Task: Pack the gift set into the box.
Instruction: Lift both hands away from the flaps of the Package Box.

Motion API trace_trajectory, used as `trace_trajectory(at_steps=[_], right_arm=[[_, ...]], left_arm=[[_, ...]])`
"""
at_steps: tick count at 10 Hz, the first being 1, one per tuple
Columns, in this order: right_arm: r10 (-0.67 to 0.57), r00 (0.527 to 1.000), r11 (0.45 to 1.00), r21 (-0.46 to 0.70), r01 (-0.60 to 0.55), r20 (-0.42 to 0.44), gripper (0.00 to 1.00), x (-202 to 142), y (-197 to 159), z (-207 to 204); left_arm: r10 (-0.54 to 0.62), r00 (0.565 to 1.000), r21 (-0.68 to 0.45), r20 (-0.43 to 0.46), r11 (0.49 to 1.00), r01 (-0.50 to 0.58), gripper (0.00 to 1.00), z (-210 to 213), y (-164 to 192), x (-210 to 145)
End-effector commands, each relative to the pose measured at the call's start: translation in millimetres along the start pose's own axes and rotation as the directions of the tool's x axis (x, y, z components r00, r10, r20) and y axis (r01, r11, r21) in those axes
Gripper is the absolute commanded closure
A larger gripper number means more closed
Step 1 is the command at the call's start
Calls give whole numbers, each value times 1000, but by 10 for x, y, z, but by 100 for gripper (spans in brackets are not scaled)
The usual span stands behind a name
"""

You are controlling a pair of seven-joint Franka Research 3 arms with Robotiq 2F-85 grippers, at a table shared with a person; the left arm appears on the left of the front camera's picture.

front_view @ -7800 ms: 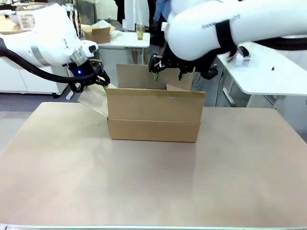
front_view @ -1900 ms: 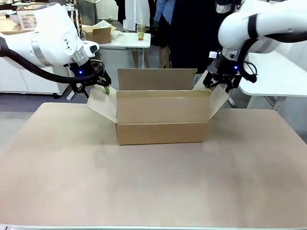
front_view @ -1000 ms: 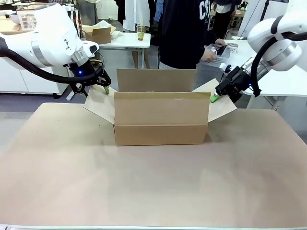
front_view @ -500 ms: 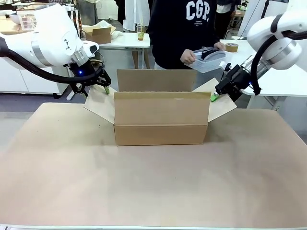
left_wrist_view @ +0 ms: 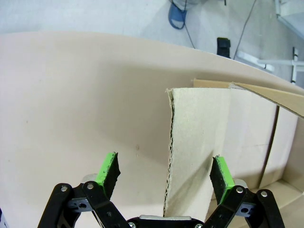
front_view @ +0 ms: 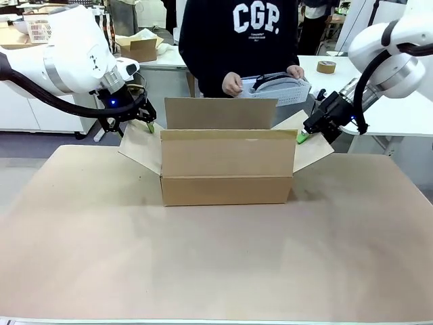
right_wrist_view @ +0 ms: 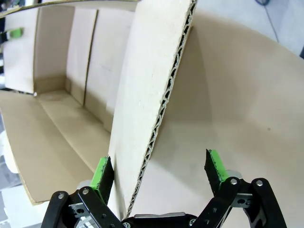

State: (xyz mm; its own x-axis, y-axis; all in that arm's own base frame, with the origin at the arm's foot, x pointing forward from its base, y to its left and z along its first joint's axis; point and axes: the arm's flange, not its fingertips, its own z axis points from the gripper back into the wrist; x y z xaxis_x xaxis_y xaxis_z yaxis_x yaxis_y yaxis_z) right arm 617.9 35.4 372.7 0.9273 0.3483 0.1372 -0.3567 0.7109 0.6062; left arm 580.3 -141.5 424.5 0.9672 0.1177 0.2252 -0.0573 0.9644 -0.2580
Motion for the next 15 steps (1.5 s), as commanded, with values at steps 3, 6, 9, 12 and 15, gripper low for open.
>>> trace_trajectory(at_steps=[3, 6, 9, 12, 15], right_arm=[[-20, 1000, 999, -34, 19, -5, 0, -13, 28, -22], [-20, 1000, 999, -34, 19, -5, 0, -13, 28, -22], [-20, 1000, 999, -34, 19, -5, 0, -13, 28, -22], [-20, 1000, 999, -34, 19, -5, 0, -13, 28, -22], [-20, 1000, 999, -34, 19, -5, 0, -13, 28, -22]], left_arm=[[13, 1000, 18, -3, 1000, -13, 0, 24, -11, -1], [13, 1000, 18, -3, 1000, -13, 0, 24, -11, -1], [13, 1000, 18, -3, 1000, -13, 0, 24, -11, -1], [13, 1000, 18, -3, 1000, -13, 0, 24, -11, -1], [13, 1000, 18, -3, 1000, -13, 0, 24, -11, -1]])
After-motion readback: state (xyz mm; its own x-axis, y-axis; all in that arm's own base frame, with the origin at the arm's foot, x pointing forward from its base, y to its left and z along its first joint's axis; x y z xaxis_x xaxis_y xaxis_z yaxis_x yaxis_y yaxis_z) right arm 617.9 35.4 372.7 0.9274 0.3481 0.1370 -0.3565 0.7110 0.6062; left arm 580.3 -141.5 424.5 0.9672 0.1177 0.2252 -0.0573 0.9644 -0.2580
